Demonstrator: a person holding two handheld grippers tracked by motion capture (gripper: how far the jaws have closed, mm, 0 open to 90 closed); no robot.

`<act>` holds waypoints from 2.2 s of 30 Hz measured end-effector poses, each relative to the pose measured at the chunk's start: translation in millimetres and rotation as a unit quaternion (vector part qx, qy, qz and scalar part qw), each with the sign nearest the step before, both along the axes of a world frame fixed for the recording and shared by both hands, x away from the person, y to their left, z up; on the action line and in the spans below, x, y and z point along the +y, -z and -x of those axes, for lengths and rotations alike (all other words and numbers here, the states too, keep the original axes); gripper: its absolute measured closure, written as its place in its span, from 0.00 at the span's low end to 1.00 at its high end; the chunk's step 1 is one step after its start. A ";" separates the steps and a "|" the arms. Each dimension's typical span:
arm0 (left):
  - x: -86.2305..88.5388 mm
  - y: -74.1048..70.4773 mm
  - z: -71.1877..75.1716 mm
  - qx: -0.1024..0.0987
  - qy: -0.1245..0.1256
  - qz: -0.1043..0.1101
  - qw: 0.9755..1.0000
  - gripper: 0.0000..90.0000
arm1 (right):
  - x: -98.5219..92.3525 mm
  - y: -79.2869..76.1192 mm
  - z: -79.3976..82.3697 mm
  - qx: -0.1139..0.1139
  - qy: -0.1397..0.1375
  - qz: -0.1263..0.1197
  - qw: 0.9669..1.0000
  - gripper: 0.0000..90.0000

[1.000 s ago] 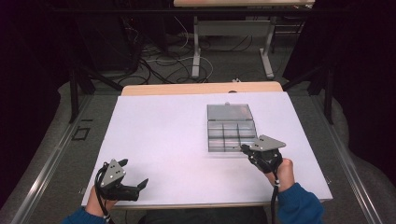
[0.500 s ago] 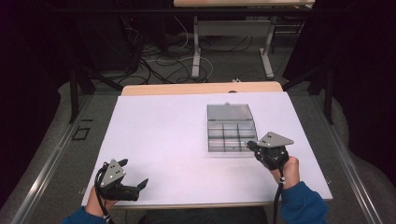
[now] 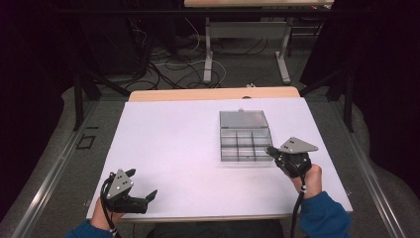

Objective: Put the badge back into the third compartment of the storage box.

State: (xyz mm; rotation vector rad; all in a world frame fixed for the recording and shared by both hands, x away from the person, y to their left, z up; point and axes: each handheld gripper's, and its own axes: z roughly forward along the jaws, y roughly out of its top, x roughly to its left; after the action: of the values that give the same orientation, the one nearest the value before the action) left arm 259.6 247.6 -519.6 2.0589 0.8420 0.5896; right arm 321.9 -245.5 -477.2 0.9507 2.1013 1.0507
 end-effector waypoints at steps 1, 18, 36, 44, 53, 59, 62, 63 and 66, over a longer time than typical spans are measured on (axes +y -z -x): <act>-0.1 0.1 0.0 0.000 0.000 0.000 1.000 0.00 | -0.5 -0.2 -0.3 0.001 0.001 -0.002 1.000 0.99; -0.7 1.0 -0.7 -0.002 0.000 0.000 1.000 0.00 | -11.5 0.6 -12.1 -0.005 0.027 -0.007 1.000 0.99; -1.8 1.1 -1.3 0.003 0.003 -0.003 1.000 0.00 | -15.3 0.8 -25.0 -0.003 0.036 -0.015 0.999 0.99; -1.8 1.3 -1.1 0.002 0.002 -0.003 1.000 0.00 | -10.8 -0.2 -33.1 -0.005 0.035 -0.019 0.999 0.99; -2.1 2.0 -1.6 0.001 0.001 -0.002 1.000 0.01 | -9.7 1.4 -44.3 0.004 0.041 -0.022 0.999 0.99; -2.1 1.5 -1.4 0.001 0.002 -0.005 1.000 0.00 | -6.9 3.1 -52.0 0.007 0.041 -0.020 0.999 0.99; -2.3 1.9 -1.7 0.000 0.001 -0.004 1.000 0.00 | -6.2 3.6 -54.9 0.009 0.039 -0.020 0.999 0.99; -2.6 2.1 -1.6 0.002 0.002 -0.002 1.000 0.01 | -5.8 3.4 -55.9 0.013 0.039 -0.020 0.999 0.99; -2.6 2.0 -1.8 0.004 0.003 -0.003 1.000 0.00 | -4.8 3.9 -59.0 0.015 0.040 -0.019 0.999 0.99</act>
State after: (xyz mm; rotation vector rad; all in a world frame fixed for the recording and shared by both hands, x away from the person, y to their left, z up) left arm 261.4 244.9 -521.5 2.0697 0.8391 0.5804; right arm 380.9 -250.3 -481.1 1.0660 2.0567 1.0448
